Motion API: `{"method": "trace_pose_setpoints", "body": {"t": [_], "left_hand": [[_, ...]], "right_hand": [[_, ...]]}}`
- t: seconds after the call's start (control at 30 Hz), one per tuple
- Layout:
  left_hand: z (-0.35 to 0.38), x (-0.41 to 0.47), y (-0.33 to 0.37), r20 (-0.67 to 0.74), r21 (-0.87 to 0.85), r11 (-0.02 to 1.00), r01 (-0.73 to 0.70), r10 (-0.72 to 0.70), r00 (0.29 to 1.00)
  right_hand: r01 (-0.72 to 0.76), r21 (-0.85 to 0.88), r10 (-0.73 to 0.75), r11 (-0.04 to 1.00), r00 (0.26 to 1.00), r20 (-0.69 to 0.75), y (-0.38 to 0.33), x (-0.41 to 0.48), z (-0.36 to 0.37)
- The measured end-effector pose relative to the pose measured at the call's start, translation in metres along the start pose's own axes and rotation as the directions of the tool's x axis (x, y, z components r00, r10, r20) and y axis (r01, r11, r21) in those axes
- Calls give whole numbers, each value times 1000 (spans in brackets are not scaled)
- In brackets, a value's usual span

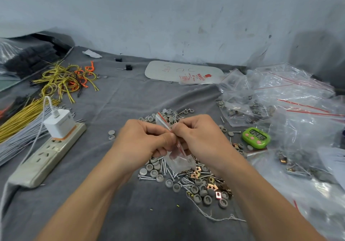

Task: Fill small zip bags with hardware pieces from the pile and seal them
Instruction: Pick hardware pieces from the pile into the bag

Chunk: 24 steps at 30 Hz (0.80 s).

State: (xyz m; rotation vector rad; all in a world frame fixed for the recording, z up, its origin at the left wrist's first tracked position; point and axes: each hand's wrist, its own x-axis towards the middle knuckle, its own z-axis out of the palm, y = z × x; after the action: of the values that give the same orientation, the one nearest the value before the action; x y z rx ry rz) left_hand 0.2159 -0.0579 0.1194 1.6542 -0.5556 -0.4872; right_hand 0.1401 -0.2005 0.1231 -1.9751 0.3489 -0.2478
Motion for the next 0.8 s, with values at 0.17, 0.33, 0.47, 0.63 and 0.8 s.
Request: {"method": "trace_pose_setpoints", "body": {"t": [0.17,0.33,0.47,0.63,0.8], "left_hand": [[1,3,-3,-73,-36,999,29,-32,997],[8,6,-10,-91,-27,998,61,-63,994],[8,8,-13,-72,69,998,-6,11,997],[6,9,-13,-43,154,981,-121,129,991],[4,6,-11,68,141,981,-135,127,990]], "right_hand": [[-40,129,15,991,982,188,0,-4,-8],[-8,-60,19,998,984,175,4,-3,-7],[-52,-8,53,999,982,181,1,-3,-4],[-69,31,61,997,975,211,6,-3,-9],[-56,30,45,998,958,284,9,-4,-18]]}}
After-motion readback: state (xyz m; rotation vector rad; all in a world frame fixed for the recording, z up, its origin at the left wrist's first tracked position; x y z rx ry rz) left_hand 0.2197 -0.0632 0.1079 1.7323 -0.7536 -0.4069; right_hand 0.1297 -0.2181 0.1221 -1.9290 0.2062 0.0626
